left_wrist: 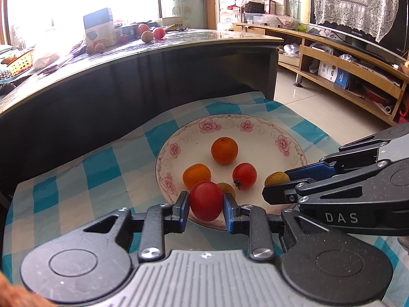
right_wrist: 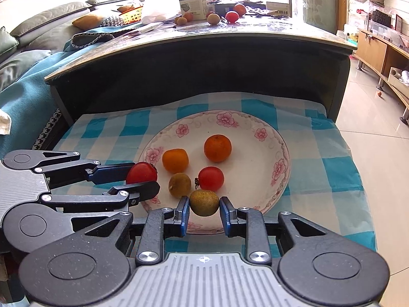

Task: Organize fruits
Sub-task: 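Open the left tool over the bowl while the right tool releases the yellow-brown fruit there, then move the left tool to the dark red-brown tomato while the right tool approaches the mandarin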

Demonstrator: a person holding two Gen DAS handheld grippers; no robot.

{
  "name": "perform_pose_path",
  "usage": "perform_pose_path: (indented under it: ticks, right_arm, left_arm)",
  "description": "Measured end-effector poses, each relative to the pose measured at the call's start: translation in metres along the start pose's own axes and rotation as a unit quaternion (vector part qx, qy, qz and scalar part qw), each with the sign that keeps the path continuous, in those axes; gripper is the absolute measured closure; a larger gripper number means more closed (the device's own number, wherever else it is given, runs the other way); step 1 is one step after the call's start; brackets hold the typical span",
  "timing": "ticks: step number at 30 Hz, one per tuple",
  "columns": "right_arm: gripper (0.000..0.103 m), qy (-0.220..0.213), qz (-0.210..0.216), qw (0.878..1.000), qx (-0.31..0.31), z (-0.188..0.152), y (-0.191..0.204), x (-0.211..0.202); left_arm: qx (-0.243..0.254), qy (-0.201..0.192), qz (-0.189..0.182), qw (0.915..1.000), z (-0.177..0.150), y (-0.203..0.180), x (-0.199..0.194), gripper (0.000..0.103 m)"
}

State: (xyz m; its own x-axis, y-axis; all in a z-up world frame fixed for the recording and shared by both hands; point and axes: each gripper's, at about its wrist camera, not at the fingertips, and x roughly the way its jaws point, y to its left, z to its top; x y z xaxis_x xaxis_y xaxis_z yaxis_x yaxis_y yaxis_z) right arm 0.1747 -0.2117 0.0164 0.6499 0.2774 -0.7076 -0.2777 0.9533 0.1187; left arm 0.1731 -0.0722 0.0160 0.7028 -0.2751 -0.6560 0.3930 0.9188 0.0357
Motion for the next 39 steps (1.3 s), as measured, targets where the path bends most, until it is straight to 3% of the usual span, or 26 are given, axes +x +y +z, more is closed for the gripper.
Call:
perform_pose_path:
  ticks: [20, 31, 39]
  right_arm:
    - [0.077, -0.009, -0.014, 1.0, -0.004, 0.003, -0.005, 0.007]
    - [0.076, -0.025, -0.021, 0.999, 0.003, 0.006, -0.009, -0.001]
    - [0.076, -0.018, 0.003, 1.0, -0.005, -0.001, 0.006, -0.012]
  left_arm:
    - [-0.007, -0.004, 0.009, 0.9999, 0.003, 0.006, -0.001, 0.062]
    - [-0.005, -0.008, 0.014, 0.9999, -0.001, 0.013, -0.024, 0.061]
    - [-0.014, 0.007, 0.013, 0.9998, -0.015, 0.022, -0.046, 0.061]
